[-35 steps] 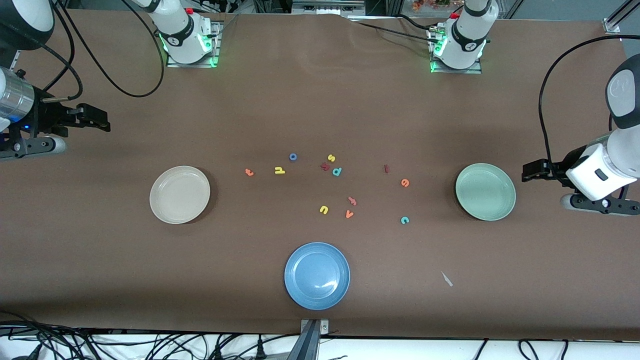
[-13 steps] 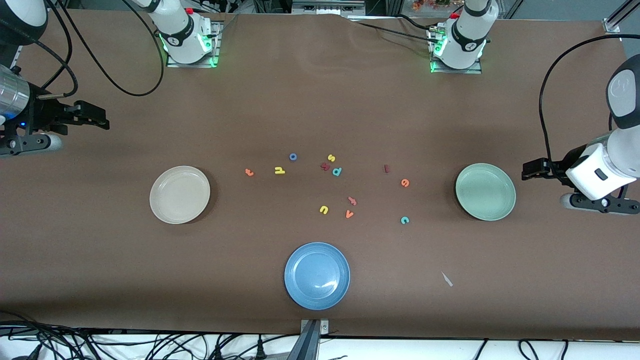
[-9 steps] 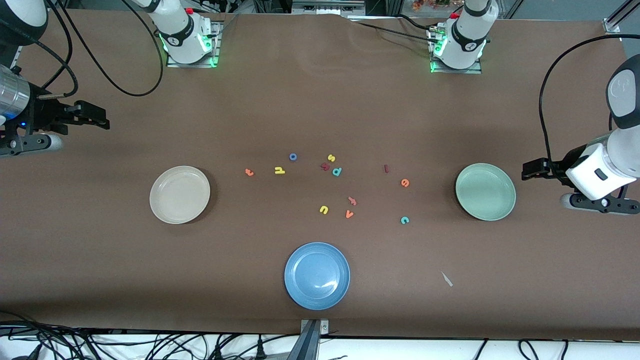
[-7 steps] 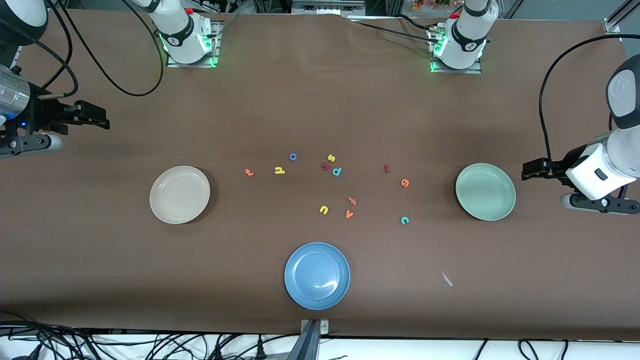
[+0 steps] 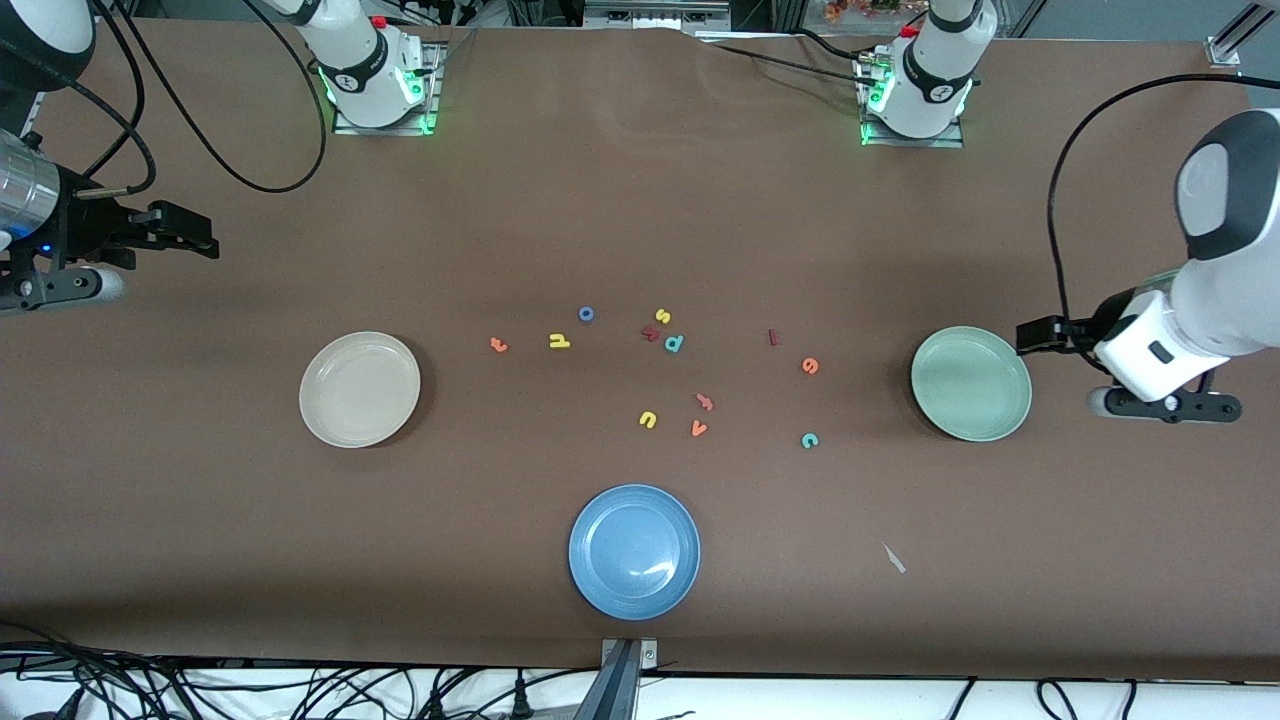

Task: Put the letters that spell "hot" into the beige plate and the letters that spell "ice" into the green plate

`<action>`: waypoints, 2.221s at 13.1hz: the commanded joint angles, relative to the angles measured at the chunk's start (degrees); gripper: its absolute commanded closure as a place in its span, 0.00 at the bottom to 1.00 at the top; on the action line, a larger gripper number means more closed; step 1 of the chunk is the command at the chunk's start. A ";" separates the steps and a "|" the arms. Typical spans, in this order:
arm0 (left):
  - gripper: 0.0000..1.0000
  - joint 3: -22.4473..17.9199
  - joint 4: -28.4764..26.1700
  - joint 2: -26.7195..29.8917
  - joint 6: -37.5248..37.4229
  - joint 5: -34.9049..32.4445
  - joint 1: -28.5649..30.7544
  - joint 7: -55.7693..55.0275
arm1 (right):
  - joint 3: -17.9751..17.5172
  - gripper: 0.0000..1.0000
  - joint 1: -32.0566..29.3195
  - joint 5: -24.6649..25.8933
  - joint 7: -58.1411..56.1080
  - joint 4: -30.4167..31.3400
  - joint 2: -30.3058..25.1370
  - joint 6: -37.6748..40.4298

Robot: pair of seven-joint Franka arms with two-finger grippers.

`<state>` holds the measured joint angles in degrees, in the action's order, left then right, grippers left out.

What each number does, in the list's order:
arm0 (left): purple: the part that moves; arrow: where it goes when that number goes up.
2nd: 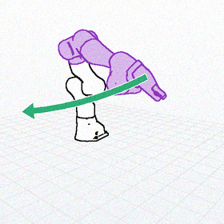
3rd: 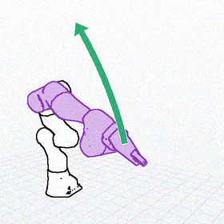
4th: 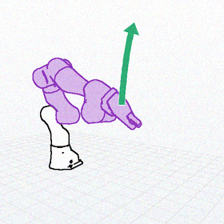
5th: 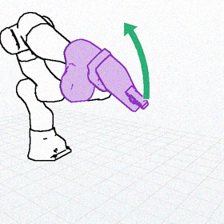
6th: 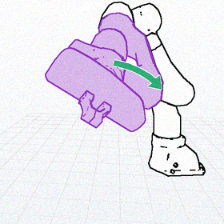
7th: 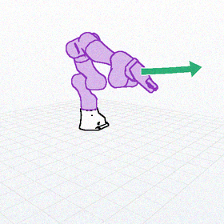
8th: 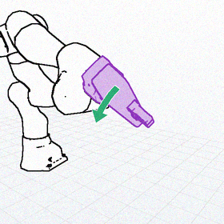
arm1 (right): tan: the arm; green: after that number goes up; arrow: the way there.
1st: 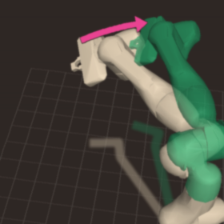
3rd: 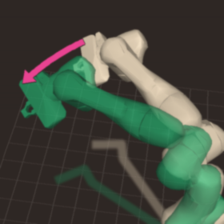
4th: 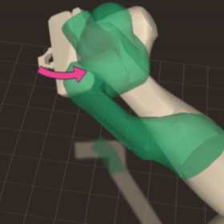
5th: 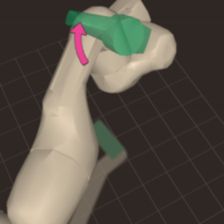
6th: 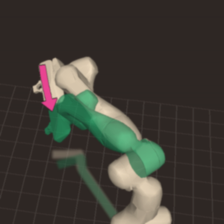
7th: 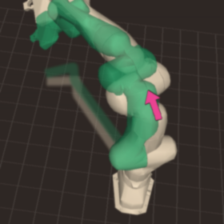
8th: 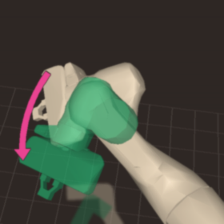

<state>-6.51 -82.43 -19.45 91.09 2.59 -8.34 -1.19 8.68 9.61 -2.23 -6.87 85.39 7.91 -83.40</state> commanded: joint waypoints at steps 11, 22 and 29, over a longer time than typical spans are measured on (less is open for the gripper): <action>0.01 1.15 -13.10 0.38 5.14 6.29 -6.08 -13.75 | 0.82 0.00 -0.29 -1.29 -0.60 0.48 0.35 -0.62; 0.03 8.34 -19.51 0.12 17.52 7.87 -7.04 -26.21 | -2.95 0.00 -2.57 -3.84 0.71 1.36 4.56 -9.14; 0.08 11.52 -25.32 0.12 25.09 7.87 -7.75 -31.06 | -13.76 0.00 -3.54 -3.84 12.21 1.80 11.58 -19.23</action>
<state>4.70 -105.80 -20.16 114.23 8.92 -15.64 -31.32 -1.87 7.30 -4.95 2.23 86.78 17.36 -99.31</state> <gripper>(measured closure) 0.075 0.000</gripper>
